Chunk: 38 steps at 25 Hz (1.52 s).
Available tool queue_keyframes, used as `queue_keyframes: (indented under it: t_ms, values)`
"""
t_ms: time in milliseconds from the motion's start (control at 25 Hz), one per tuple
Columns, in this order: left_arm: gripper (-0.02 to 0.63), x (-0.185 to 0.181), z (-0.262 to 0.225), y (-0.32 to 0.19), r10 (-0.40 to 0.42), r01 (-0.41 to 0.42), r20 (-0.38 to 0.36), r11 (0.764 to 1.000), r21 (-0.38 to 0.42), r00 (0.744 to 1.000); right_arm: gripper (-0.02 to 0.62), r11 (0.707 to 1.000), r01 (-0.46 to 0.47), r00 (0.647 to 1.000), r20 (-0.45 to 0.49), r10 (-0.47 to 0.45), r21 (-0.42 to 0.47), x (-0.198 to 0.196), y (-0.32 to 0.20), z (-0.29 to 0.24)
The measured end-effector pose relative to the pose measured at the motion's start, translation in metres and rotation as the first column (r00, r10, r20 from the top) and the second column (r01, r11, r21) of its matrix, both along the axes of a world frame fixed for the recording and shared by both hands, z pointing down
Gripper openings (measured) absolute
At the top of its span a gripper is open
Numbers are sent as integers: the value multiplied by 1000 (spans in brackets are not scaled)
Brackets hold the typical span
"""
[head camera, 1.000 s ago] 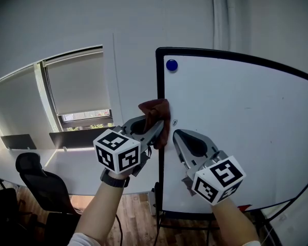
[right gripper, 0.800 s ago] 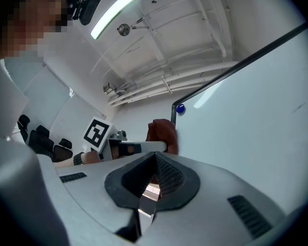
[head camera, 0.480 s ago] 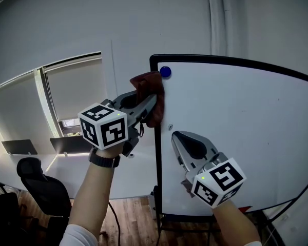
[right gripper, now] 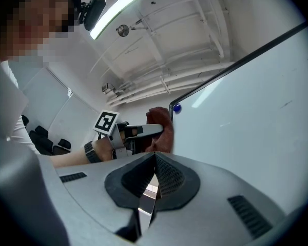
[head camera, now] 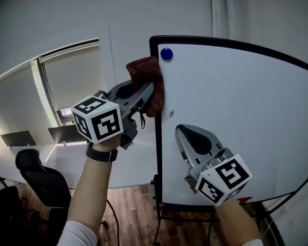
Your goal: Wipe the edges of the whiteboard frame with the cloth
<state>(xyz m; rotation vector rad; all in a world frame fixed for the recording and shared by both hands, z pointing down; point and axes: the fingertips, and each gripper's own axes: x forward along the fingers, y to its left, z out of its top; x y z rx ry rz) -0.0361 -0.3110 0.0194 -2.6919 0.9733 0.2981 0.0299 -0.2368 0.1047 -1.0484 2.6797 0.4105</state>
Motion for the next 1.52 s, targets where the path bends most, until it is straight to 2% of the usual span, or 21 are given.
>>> queue_keyframes:
  t_ms: [280,600,760,960,1160,1520]
  values:
    - [66,-4,42,6,46,-47,-39,999,-28,998,3,999,-13,1000,6,14,-50,-2,4,33]
    - [66,-4,91,7,47,-50,-47,997,-61,998,3,992,-40,999,13,42,-124,-3,-2,70]
    - [66,-3,113,13,40,-42,-41,998,-54,998,3,986,-58,998,24,62,-155,0,-1,92]
    - [66,-11,125,25,34,-36,-74,999,-20,997,3,983,-65,996,49,74,-172,3,-1,107]
    - [66,-12,146,47,-5,5,-31,1000,-12,1000,3,979,-79,995,37,87,-189,2,1,123]
    - [66,3,215,85,-3,5,22,995,-100,1000,3,968,-105,994,-28,101,-227,5,13,162]
